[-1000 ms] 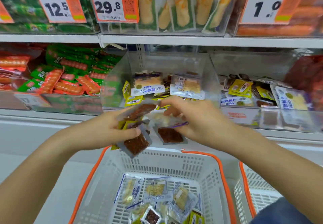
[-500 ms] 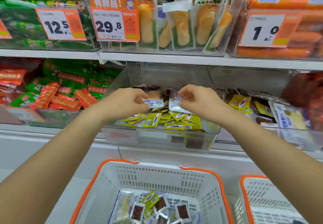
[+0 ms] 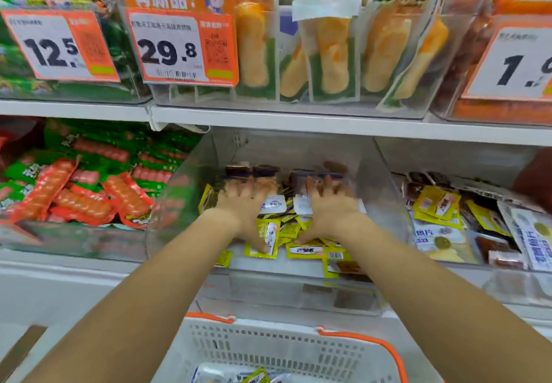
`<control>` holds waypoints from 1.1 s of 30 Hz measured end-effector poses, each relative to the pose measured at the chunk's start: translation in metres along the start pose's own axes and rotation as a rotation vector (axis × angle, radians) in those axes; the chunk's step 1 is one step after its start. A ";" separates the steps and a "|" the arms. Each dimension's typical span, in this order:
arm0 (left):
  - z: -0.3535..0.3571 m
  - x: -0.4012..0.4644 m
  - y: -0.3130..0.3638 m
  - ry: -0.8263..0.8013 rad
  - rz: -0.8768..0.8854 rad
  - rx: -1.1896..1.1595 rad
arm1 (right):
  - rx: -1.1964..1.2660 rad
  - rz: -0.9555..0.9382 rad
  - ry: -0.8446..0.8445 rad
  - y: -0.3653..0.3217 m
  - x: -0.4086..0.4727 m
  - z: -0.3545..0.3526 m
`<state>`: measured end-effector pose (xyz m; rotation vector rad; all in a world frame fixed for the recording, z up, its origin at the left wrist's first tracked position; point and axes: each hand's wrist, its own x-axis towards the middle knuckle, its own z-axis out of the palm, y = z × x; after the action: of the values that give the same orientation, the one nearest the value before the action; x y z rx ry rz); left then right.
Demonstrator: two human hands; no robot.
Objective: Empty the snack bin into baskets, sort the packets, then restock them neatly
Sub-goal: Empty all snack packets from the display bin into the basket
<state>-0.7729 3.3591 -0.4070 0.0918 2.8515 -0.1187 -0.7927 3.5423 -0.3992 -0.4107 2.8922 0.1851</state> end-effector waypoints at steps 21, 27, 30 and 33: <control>-0.035 0.034 0.027 0.142 0.039 -0.022 | -0.041 -0.178 0.101 0.014 -0.004 -0.039; -0.018 0.037 0.050 0.208 -0.021 0.234 | -0.041 -0.217 -0.097 0.012 -0.017 -0.049; -0.019 0.041 0.042 0.254 0.034 0.278 | 0.011 -0.201 -0.094 0.013 -0.018 -0.042; -0.030 0.031 0.034 0.238 0.155 0.323 | 0.069 -0.189 -0.081 0.016 -0.026 -0.043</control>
<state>-0.8088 3.3970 -0.3893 0.4178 3.0187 -0.5695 -0.7817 3.5578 -0.3502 -0.6447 2.7512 0.0689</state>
